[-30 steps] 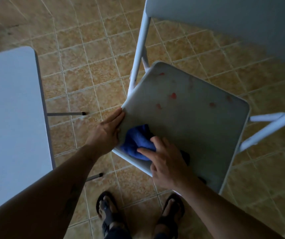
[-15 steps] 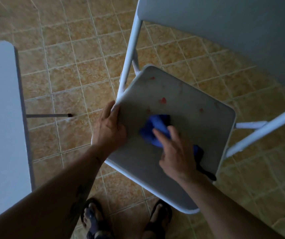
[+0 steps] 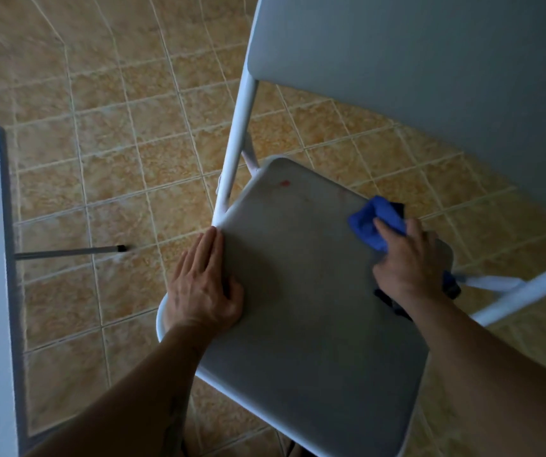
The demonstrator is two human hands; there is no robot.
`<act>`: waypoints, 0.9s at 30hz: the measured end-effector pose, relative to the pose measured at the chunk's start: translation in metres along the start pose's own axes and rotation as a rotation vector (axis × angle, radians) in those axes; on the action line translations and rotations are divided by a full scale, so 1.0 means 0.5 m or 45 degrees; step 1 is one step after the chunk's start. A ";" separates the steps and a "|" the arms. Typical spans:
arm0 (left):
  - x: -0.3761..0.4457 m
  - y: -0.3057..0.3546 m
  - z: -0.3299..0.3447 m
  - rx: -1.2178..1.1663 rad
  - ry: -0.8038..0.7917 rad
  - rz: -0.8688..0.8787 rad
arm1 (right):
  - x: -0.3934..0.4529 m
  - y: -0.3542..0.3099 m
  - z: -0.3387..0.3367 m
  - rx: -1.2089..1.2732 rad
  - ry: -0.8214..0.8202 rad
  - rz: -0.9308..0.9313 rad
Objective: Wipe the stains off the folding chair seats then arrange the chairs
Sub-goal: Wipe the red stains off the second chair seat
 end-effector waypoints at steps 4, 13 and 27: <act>0.003 0.002 0.005 0.015 -0.025 -0.004 | -0.032 -0.028 0.016 0.219 0.003 0.148; 0.011 -0.001 0.012 0.041 -0.078 -0.018 | 0.000 -0.397 0.058 0.102 -0.078 -0.720; 0.006 -0.011 0.013 0.059 -0.085 -0.034 | 0.027 -0.352 0.049 0.350 -0.034 -0.322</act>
Point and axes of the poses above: each hand's wrist, its own x-axis towards the middle knuckle, its own z-axis out of the palm, y = z × x, the point moved 9 cm from there along x, towards the middle knuckle, and after that the axes turned 7 degrees about x, right-handed, at the moved point
